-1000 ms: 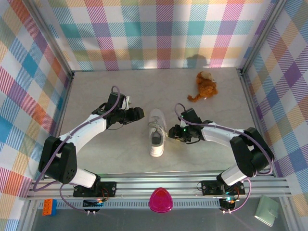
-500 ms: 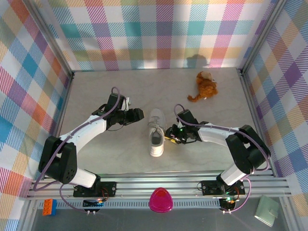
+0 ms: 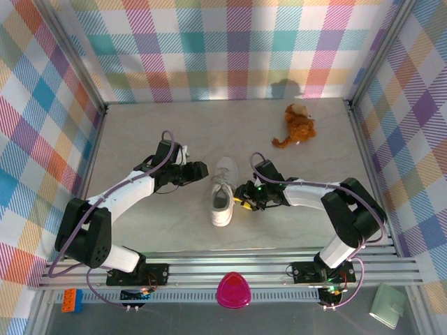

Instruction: Tie the shoes

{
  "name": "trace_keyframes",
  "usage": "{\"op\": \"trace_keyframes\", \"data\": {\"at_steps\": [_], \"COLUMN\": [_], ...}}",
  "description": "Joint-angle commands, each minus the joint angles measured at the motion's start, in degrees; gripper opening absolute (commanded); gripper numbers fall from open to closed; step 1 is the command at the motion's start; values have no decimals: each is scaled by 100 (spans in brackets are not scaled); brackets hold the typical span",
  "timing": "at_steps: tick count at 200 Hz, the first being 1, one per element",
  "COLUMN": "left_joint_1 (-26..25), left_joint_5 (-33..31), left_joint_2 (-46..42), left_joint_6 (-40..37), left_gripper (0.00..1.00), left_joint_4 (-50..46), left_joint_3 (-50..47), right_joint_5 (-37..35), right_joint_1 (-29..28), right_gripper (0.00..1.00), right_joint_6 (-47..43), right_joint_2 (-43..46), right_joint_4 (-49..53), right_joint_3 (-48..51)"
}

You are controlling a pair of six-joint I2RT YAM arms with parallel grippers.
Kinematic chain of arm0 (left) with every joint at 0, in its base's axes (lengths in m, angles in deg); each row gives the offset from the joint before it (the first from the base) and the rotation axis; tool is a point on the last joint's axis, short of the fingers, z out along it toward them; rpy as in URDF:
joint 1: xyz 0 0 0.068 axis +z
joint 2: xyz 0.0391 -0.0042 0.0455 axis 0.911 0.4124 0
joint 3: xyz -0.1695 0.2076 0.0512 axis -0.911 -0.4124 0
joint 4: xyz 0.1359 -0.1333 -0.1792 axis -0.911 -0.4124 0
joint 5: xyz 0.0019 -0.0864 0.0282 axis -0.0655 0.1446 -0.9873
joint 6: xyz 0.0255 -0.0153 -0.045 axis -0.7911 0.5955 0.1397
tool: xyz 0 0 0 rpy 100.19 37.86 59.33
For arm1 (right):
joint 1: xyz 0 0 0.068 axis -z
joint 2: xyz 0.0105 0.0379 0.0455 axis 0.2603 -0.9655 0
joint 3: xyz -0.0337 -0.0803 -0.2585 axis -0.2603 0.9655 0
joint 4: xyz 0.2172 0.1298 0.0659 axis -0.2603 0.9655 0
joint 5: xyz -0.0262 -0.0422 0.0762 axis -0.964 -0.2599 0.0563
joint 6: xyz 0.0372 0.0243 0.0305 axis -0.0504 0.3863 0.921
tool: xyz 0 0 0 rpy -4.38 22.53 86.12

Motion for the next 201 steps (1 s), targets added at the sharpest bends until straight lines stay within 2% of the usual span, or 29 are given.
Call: {"op": "trace_keyframes", "data": {"at_steps": [1, 30, 67, 106, 143, 176, 189, 201], "left_joint_1": [80, 80, 47, -180, -413, -544, -546, -544], "left_joint_5": [108, 81, 182, -204, -431, -573, -611, -689], "left_joint_2": [-129, -116, -34, -166, -247, -312, -364, -451], "left_joint_6": [153, 272, 1038, 1360, 1619, 1703, 1666, 1511], "left_gripper": [58, 57, 51, 45, 43, 41, 40, 40], "left_joint_4": [230, 409, 1350, 1656, 1846, 1913, 1840, 1587], "left_joint_3": [-126, -286, -898, -1257, -1489, -1578, -1554, -1449], "right_joint_5": [170, 207, 299, 401, 381, 282, 153, -43], "right_joint_1": [-84, -149, -192, -272, -326, -335, -335, -335], "right_gripper": [41, 38, 34, 33, 22, 7, 0, 0], "right_joint_6": [370, 457, 609, 963, 1416, 1832, 1728, 1486], "right_joint_2": [-165, -346, -524, -747, -934, -968, -847, -655], "right_joint_4": [-762, -1000, -1212, -1501, -1934, -2406, -2269, -1900], "right_joint_3": [5, -149, -370, -591, -686, -573, -531, -481]}}
